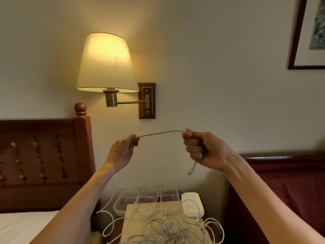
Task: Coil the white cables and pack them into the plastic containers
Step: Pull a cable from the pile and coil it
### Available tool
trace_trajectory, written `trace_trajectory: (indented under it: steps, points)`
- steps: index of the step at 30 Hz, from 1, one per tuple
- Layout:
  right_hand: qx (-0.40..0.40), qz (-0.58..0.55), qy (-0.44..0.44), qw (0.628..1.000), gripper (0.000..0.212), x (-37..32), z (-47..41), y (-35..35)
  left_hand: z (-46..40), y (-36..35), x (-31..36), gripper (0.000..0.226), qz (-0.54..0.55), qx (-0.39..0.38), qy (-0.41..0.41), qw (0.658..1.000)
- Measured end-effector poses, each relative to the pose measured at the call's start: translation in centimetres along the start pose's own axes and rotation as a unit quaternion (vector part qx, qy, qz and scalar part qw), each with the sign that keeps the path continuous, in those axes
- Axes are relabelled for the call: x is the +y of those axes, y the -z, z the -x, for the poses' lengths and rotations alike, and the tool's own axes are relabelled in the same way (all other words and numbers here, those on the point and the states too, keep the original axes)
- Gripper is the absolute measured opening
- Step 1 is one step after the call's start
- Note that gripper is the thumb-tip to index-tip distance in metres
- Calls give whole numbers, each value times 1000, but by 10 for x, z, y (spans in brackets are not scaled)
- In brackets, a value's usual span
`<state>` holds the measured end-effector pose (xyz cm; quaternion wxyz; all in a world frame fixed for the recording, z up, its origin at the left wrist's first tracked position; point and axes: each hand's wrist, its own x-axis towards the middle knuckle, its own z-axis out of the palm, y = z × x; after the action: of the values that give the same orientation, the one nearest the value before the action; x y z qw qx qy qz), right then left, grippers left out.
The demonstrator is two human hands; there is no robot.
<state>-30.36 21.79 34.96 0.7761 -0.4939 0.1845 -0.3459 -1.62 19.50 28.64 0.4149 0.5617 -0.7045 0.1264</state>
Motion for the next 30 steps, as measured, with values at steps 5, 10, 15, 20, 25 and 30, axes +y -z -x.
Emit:
trace_trajectory:
  steps: [5, 10, 15, 20, 25, 30]
  points:
    - [13, -53, 77, 996, 38, -33, -21, -9, 26, -11, 21, 26, 119, -31, -2, 992]
    - [48, -31, 109, 992, 36, -45, -29, -7, 71, -18, 48, 32, 135, -10, 65, 989]
    - [36, 42, 114, 992, 31, -28, -33, -13, 80, -2, 100, 34, -26, -158, 94, 983]
    - [23, 250, 111, 961, 32, 1, -32, -21, 53, 45, 155, 42, -13, -291, -21, 956]
    - [49, 348, 121, 928, 33, 10, -23, -19, 16, 73, 153, 31, -6, -207, -135, 969]
    - [38, 324, 112, 939, 42, 11, -15, -28, -14, 65, 130, 31, -25, -43, -209, 977]
